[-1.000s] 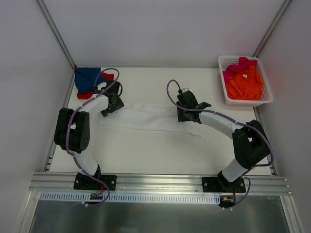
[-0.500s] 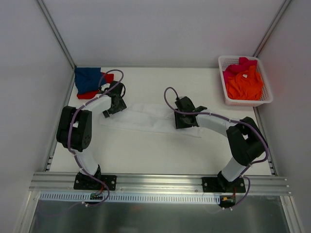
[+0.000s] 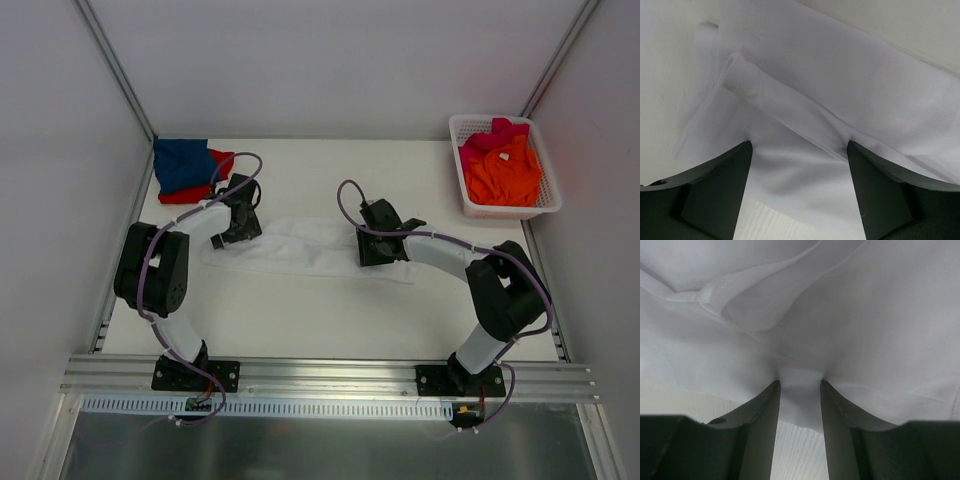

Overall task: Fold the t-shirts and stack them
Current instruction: Fold the tshirt

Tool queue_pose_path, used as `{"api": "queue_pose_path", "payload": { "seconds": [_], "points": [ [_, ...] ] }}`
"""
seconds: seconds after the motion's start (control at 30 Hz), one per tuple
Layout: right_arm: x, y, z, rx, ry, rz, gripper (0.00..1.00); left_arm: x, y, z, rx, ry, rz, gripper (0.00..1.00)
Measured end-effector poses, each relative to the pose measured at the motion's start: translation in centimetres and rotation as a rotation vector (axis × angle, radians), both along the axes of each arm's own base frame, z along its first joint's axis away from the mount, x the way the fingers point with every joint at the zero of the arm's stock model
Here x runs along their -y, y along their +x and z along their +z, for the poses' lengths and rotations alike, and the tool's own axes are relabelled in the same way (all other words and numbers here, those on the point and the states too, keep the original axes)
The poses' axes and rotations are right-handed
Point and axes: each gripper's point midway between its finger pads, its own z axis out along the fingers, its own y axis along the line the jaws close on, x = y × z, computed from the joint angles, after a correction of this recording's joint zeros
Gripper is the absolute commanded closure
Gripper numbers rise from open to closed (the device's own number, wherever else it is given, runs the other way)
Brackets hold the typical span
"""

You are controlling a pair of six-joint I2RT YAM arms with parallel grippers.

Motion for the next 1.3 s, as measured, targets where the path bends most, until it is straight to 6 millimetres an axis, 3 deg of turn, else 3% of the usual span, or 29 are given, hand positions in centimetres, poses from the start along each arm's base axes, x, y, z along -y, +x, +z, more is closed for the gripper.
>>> {"api": "queue_pose_path", "payload": {
  "seconds": [0.13, 0.33, 0.43, 0.53, 0.8, 0.97, 1.07, 1.3],
  "points": [
    [-0.1, -0.1, 0.0, -0.004, 0.005, 0.003, 0.59, 0.5, 0.1, 2.0, 0.041, -0.007, -0.041, 0.21],
    [-0.3, -0.2, -0.2, -0.014, 0.010, 0.008, 0.59, 1.5, 0.8, 8.6, 0.212, -0.052, -0.111, 0.19],
    [-0.3, -0.3, -0.4, -0.021, 0.010, 0.010, 0.59, 1.9, 0.8, 10.1, 0.247, -0.059, -0.146, 0.19],
    [-0.3, -0.3, -0.5, -0.022, 0.012, 0.011, 0.59, 2.0, 0.4, 9.1, 0.217, -0.060, -0.176, 0.18],
    [-0.4, -0.3, -0.4, -0.022, 0.013, 0.011, 0.59, 2.3, -1.9, 3.0, 0.022, -0.033, -0.256, 0.18],
    [-0.4, -0.3, -0.4, -0.023, 0.015, 0.012, 0.59, 2.2, -2.9, 0.6, -0.067, -0.020, -0.295, 0.17],
    [-0.5, -0.4, -0.4, -0.026, 0.019, 0.015, 0.59, 2.2, -3.2, -0.6, -0.107, -0.019, -0.304, 0.16],
    [-0.5, -0.7, -0.6, -0.039, 0.026, 0.021, 0.59, 2.6, -2.6, -0.7, -0.113, -0.023, -0.339, 0.17]
  ]
}}
